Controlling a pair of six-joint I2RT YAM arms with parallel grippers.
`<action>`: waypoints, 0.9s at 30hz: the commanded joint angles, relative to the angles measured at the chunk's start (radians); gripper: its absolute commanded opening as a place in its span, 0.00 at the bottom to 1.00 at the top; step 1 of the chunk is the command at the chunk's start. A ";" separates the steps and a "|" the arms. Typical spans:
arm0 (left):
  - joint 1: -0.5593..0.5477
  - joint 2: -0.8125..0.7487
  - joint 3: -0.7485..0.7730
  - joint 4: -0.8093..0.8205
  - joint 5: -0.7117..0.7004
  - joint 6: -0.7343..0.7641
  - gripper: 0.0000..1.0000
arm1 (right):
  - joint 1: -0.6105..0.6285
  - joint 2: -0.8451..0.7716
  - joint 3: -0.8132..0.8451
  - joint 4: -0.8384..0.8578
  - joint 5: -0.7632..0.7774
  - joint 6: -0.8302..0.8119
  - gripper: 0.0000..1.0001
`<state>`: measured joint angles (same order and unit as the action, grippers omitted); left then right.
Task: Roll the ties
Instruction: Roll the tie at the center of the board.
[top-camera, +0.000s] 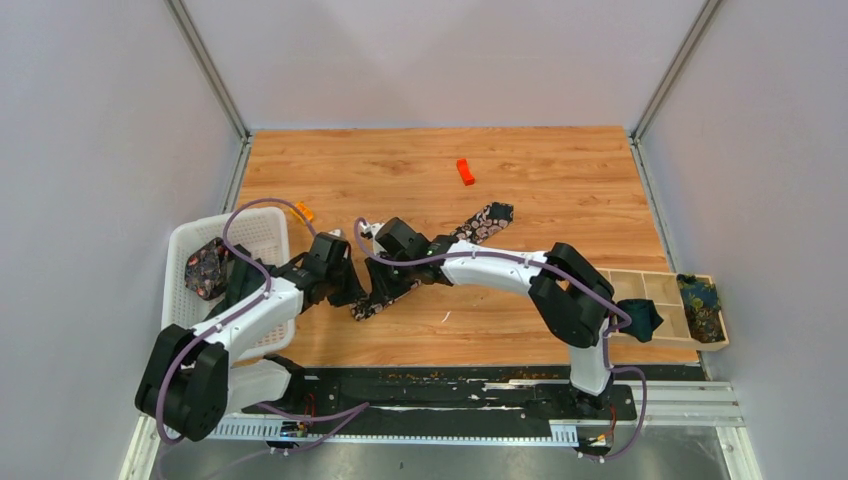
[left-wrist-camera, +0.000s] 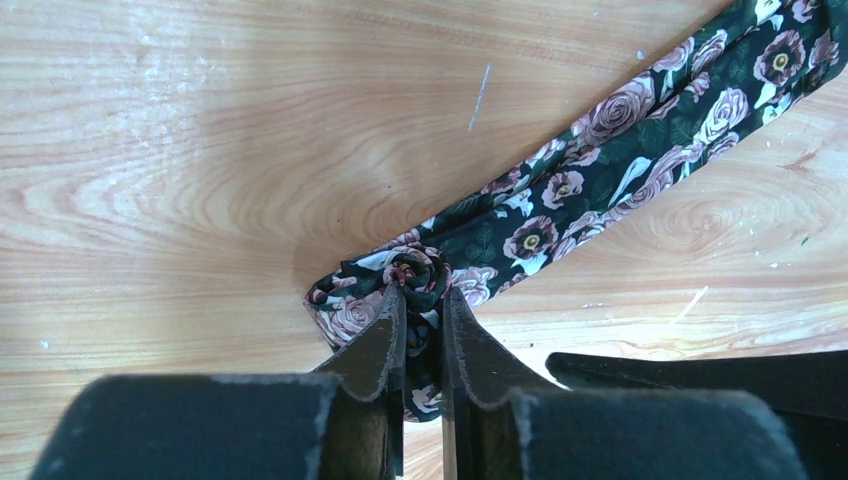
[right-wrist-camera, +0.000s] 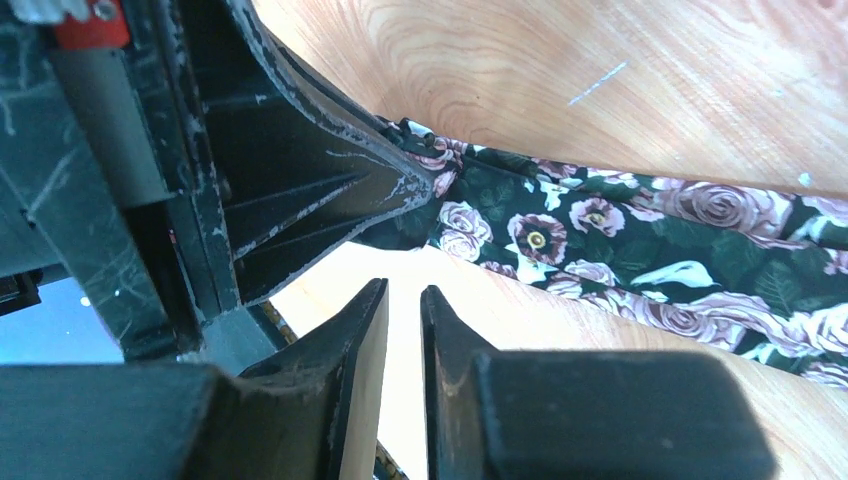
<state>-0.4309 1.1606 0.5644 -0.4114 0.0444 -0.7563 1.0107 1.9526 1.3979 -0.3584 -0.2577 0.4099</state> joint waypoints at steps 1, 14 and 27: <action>-0.002 0.024 0.027 0.046 -0.020 0.000 0.18 | -0.011 -0.055 -0.039 0.043 0.021 -0.013 0.20; -0.002 -0.018 0.042 0.041 0.013 -0.008 0.47 | -0.014 -0.093 -0.068 0.047 0.028 -0.008 0.22; -0.003 -0.148 0.042 0.010 0.013 -0.009 0.67 | -0.014 -0.139 -0.040 0.029 0.028 -0.003 0.26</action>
<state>-0.4309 1.0695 0.5774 -0.3920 0.0593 -0.7639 0.9997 1.8729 1.3300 -0.3428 -0.2363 0.4057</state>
